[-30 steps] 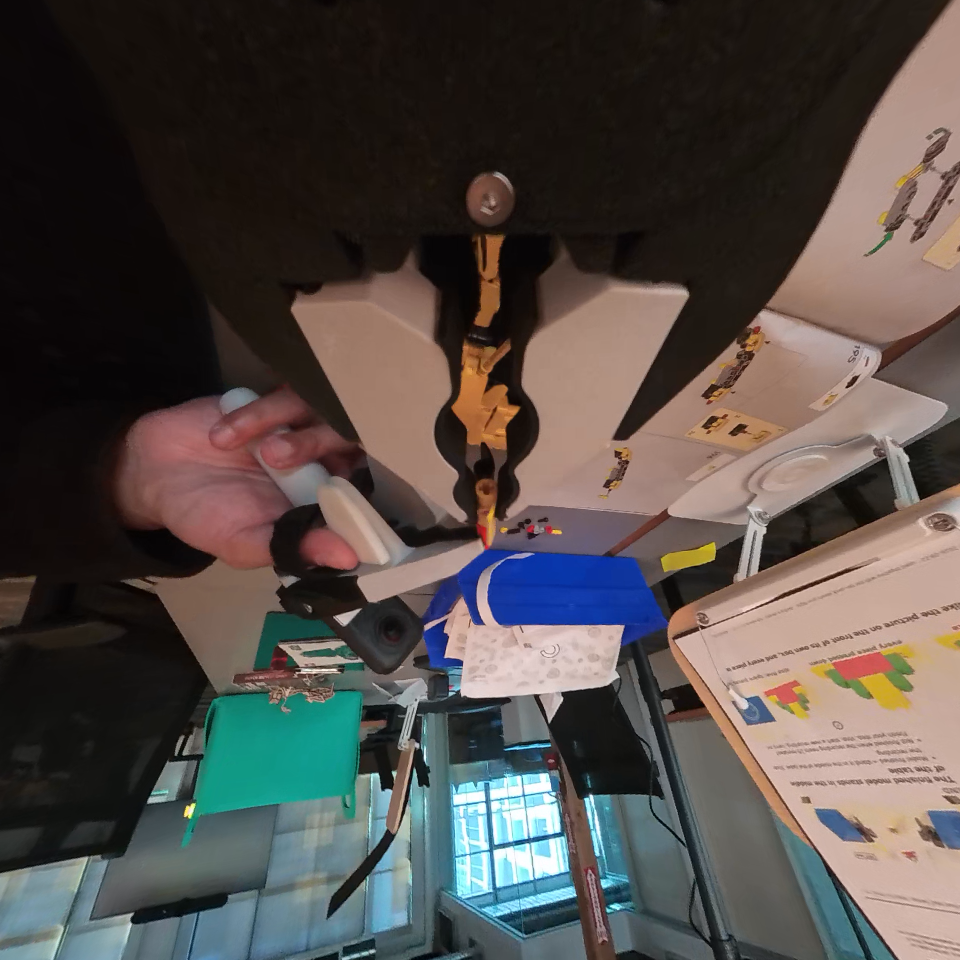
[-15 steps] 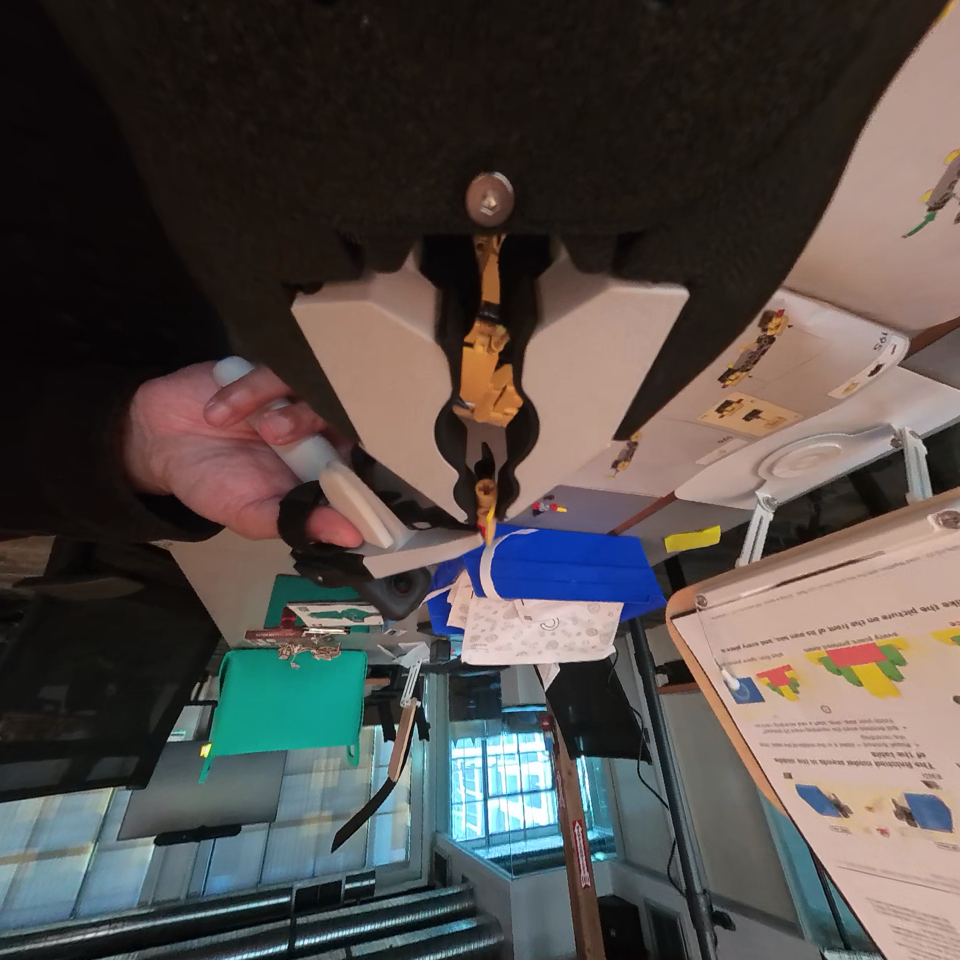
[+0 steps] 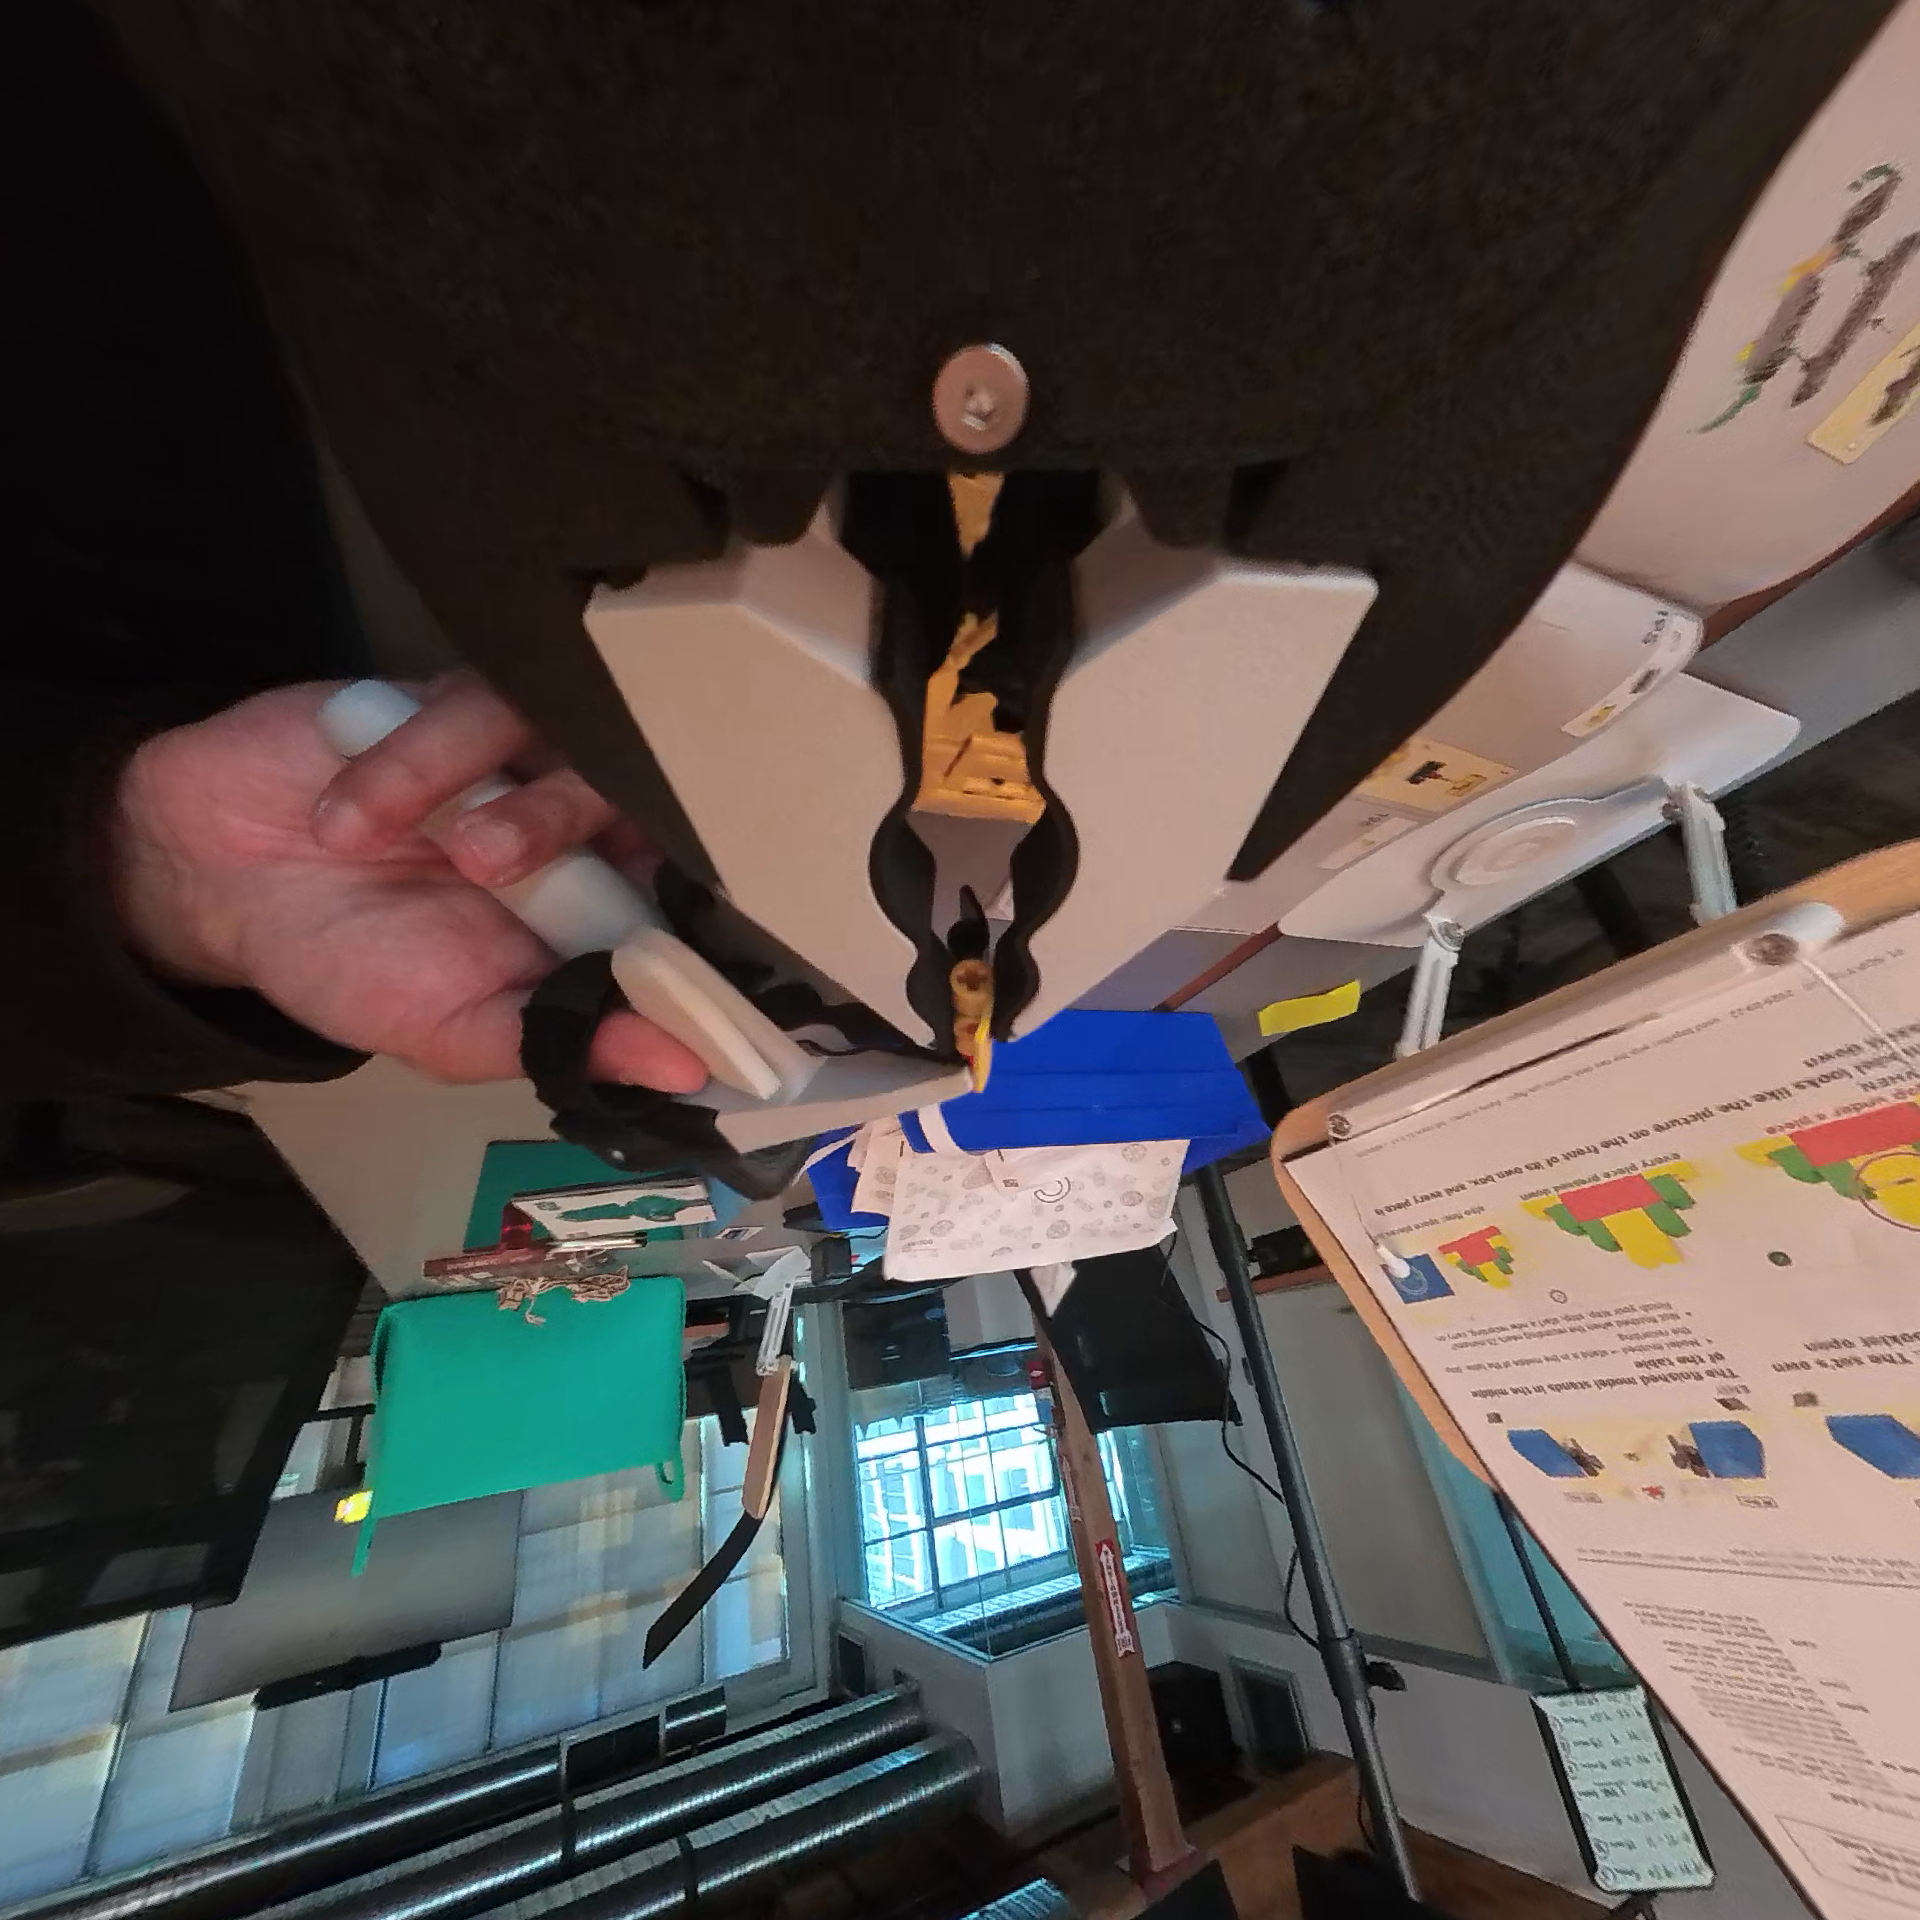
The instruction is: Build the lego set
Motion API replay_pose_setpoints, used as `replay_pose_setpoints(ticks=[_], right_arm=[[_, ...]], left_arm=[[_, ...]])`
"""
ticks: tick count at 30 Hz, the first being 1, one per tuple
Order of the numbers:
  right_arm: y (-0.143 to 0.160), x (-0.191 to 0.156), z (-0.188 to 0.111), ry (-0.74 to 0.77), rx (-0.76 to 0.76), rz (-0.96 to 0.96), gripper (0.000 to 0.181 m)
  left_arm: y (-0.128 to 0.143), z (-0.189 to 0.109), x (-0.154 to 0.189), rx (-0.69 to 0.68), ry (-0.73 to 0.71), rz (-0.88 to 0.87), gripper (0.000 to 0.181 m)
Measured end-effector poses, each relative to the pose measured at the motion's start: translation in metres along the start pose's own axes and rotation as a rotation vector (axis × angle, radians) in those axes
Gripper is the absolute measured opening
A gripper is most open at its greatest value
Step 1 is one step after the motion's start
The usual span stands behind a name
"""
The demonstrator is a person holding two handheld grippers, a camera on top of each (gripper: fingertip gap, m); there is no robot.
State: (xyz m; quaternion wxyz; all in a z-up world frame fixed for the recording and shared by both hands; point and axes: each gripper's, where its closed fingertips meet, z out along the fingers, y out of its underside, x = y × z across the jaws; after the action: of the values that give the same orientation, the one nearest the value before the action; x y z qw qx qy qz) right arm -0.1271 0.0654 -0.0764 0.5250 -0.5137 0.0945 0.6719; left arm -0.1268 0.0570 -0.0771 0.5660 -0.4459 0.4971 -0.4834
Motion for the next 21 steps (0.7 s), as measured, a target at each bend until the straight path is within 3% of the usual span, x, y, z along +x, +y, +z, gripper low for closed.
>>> replay_pose_setpoints(ticks=[12,16,21], right_arm=[[0.001,-0.017,0.003,0.018,0.016,-0.213,0.0],[-0.001,-0.024,0.003,0.075,0.028,-0.389,0.0],[0.001,-0.025,0.003,0.13,0.012,-0.508,0.0]], left_arm=[[-0.019,-0.002,0.006,0.175,0.185,-0.525,0.006],[-0.026,-0.002,0.008,0.239,0.257,-0.705,0.006],[-0.027,-0.003,0.007,0.251,0.263,-0.741,0.006]])
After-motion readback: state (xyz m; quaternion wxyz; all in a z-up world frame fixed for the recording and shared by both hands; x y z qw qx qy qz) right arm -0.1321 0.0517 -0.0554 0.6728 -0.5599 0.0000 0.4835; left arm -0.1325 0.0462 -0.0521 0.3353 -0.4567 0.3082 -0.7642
